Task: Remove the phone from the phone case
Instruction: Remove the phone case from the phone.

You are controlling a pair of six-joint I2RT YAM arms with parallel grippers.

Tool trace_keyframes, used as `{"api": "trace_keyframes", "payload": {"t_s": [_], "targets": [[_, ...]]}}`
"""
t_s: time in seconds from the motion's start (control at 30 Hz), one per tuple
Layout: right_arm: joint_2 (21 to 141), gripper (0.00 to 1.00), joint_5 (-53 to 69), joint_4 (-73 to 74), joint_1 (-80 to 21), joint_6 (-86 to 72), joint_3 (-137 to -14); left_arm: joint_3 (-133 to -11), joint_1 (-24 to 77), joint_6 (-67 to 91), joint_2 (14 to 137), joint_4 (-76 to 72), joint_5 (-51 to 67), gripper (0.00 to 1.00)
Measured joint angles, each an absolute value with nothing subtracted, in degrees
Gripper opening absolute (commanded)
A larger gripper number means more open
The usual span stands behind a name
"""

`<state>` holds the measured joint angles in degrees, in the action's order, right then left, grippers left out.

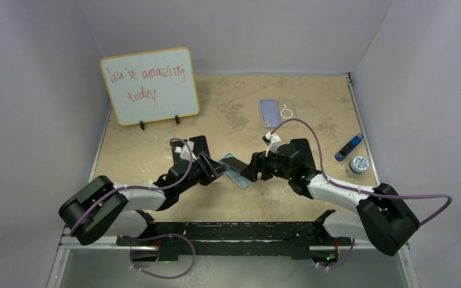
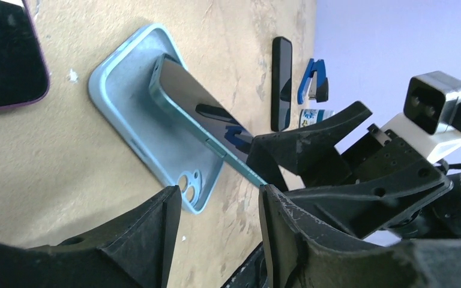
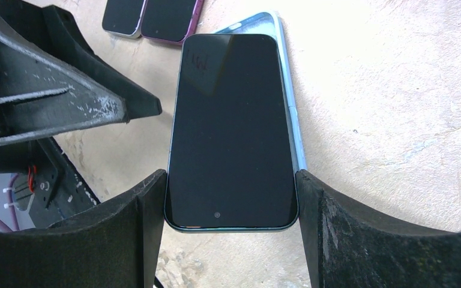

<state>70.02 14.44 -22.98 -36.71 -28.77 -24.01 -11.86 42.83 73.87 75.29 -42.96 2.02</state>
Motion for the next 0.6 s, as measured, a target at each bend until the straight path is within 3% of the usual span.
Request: {"api": "trace_keyframes", "payload": {"t_s": [0.3,0.6], "targets": [[70.08,0.0,14.55,-23.35,-36.71,-27.97,-23.81,-16.99,42.83,75.57,82.08,-42.72,1.28,0.53],[70.08,0.0,14.74,-24.38,-36.95,-26.92,-23.09,-18.87,42.83,77.89,88.86,-46.15,2.09,0.44]]}}
